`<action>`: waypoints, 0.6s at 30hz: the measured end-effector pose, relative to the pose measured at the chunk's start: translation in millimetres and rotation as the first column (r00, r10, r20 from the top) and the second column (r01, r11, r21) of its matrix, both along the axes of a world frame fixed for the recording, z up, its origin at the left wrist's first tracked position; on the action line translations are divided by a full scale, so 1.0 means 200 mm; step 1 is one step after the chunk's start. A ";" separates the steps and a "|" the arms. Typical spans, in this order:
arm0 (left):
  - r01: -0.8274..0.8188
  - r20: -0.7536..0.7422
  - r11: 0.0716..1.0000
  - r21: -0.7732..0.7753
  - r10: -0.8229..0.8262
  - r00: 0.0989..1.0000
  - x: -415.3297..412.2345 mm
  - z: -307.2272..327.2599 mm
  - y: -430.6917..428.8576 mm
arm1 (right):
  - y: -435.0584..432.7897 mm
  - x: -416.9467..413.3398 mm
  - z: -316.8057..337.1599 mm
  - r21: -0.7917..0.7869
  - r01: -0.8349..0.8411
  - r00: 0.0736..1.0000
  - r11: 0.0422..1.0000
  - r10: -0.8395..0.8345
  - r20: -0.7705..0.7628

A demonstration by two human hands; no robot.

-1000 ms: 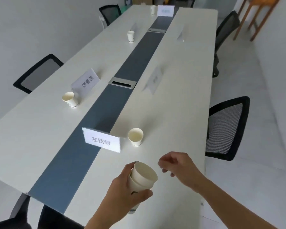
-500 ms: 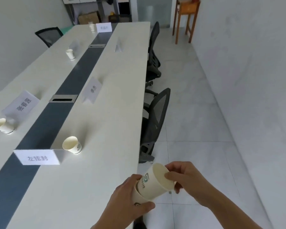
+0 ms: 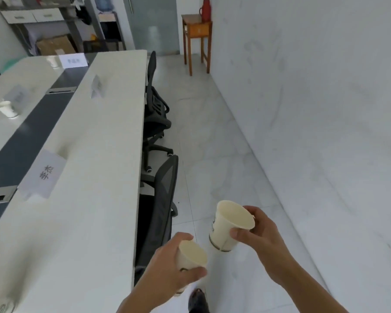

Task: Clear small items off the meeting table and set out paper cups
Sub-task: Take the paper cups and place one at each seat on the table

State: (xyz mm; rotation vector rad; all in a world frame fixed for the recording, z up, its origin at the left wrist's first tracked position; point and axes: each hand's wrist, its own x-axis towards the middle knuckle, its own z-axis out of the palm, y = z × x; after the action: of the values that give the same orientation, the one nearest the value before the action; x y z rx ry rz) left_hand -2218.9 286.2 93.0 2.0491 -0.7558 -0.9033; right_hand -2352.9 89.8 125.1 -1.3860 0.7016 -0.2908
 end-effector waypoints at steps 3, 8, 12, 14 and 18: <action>-0.041 -0.005 0.998 -0.047 0.041 0.999 0.24 0.07 -0.23 | -0.28 0.13 0.08 -0.045 0.024 1.000 0.999 -0.025 -0.012; -0.085 0.024 0.994 -0.067 0.087 0.996 0.62 0.17 -0.54 | -0.69 0.27 0.07 -0.144 -0.001 0.988 0.990 -0.021 -0.151; -0.167 0.002 0.984 -0.057 0.168 0.986 0.86 0.16 -0.75 | -1.02 0.39 -0.05 -0.179 -0.092 0.945 0.980 0.029 -0.325; -0.204 0.003 0.978 -0.044 0.205 0.979 0.97 0.13 -0.87 | -1.23 0.50 -0.10 -0.180 -0.175 0.918 0.968 0.095 -0.384; -0.303 -0.002 0.952 -0.035 0.304 0.953 1.20 0.08 -1.17 | -1.69 0.83 -0.15 -0.209 -0.279 0.892 0.937 0.172 -0.419</action>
State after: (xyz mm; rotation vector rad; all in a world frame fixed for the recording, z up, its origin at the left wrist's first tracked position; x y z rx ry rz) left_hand -1979.1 52.6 108.3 2.0643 -0.4368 -0.7056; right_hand -2186.9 -248.6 94.1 -1.7942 0.8414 0.0950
